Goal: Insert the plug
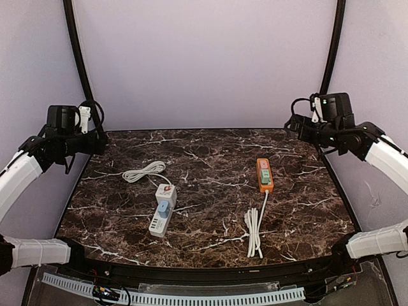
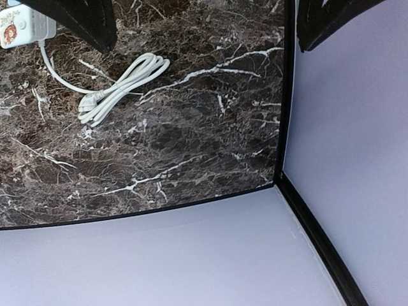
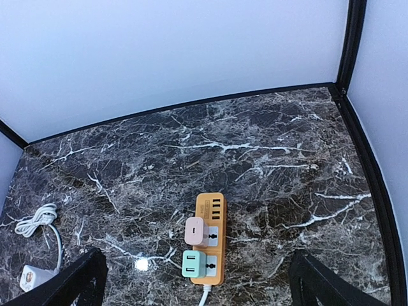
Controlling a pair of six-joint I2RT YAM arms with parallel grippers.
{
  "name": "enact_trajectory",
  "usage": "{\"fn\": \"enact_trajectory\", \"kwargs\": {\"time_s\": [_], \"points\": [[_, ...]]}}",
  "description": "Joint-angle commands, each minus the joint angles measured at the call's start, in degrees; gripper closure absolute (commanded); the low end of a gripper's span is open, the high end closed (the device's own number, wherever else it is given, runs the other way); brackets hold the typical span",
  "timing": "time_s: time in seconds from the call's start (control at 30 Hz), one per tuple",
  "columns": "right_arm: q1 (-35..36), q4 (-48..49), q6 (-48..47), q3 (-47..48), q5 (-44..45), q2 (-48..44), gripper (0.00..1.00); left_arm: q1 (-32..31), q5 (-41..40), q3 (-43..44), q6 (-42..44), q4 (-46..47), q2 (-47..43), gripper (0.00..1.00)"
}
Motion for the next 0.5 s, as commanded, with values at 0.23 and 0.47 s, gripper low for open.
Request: {"fn": "enact_trajectory", "kwargs": {"time_s": [0.23, 0.47], "points": [[-0.36, 3.47, 5.18, -8.23, 2.55, -7.51, 0.01, 3.45, 2.88, -5.31, -3.74, -1.0, -2.82, 0.01], [-0.37, 3.56, 5.52, -8.43, 2.39, -7.65, 0.01, 3.4, 3.36, -6.07, -3.75, -0.51, -3.21, 0.01]]}}
